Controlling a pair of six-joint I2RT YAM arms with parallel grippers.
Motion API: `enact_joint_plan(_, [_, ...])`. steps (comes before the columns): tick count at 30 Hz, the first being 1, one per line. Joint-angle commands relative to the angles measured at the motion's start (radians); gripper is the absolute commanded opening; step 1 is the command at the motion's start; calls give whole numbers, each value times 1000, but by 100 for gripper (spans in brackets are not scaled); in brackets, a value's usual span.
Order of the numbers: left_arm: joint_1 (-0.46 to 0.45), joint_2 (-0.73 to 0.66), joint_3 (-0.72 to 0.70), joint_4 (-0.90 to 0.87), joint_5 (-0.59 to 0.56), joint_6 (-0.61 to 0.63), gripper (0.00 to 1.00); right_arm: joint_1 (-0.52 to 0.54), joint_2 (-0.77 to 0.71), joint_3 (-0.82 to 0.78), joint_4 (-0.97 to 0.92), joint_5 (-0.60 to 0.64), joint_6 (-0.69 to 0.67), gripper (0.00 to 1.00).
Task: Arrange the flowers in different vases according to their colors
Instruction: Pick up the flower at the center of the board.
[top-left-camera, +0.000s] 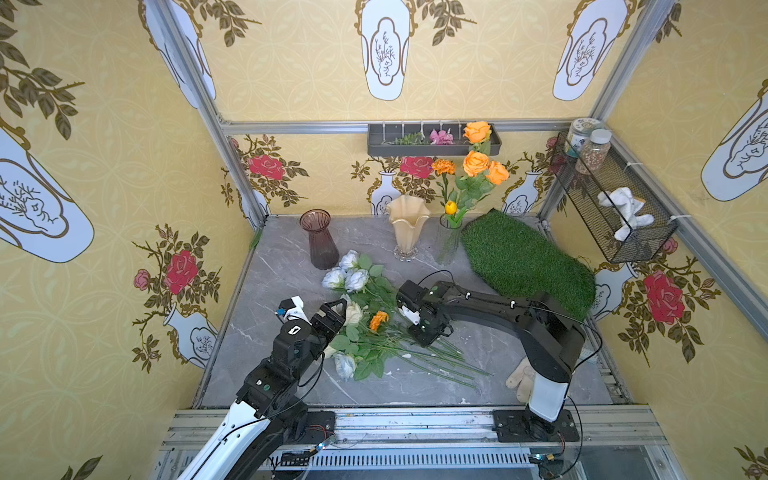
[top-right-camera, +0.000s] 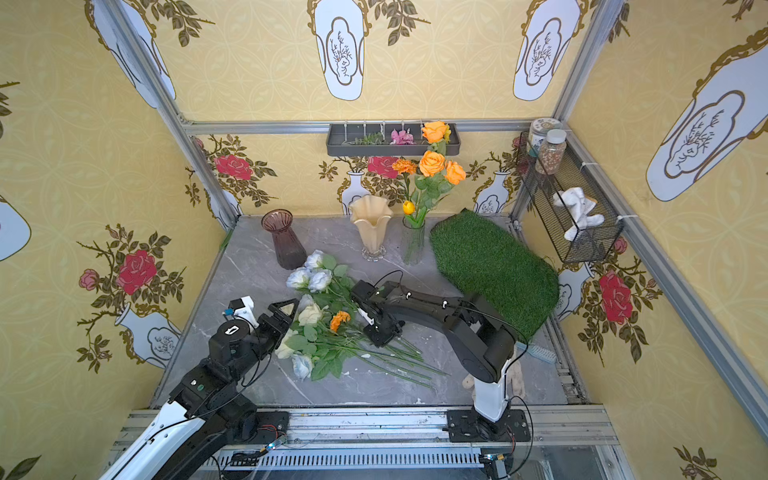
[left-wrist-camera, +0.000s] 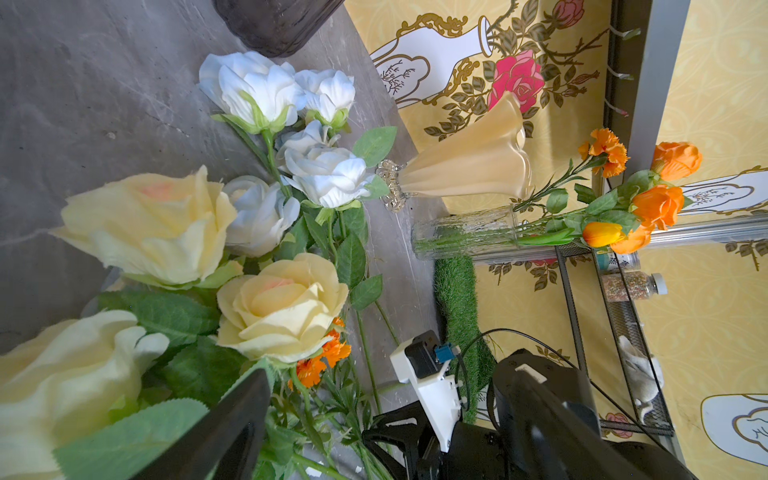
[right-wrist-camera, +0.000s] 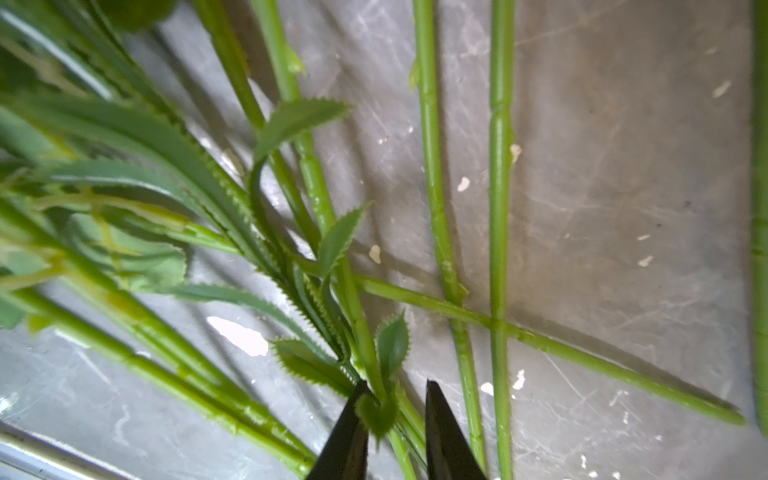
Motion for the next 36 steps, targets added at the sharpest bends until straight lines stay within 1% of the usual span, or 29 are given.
enact_joint_plan(1, [0, -1, -8, 30, 7, 7, 92, 1, -32, 12, -15, 9, 10, 27])
enact_joint_plan(4, [1, 0, -8, 31, 7, 7, 92, 4, -56, 24, -30, 7, 16, 28])
enact_joint_plan(8, [1, -4, -8, 31, 7, 7, 92, 21, -74, 21, -35, 11, 26, 36])
enact_joint_plan(14, [1, -18, -14, 27, 7, 6, 92, 43, -51, -8, -19, 23, 37, 45])
enact_joint_plan(16, [1, -21, -15, 25, 6, 5, 92, 45, -46, -16, -10, 27, 40, 50])
enact_joint_plan(20, [0, -20, -14, 24, 7, 4, 92, 46, -33, -23, 7, 31, 33, 52])
enact_joint_plan(24, [1, -20, -15, 26, 5, 4, 92, 46, -4, -19, 15, 32, 28, 52])
enact_joint_plan(28, [1, -19, -14, 27, 5, 5, 92, 46, 13, -21, 28, 32, 23, 48])
enact_joint_plan(33, [1, -12, -11, 28, 5, 5, 92, 45, 25, -16, 33, 40, 13, 39])
enact_joint_plan(36, [1, -8, -10, 28, 4, 6, 92, 46, 24, -9, 32, 43, 6, 32])
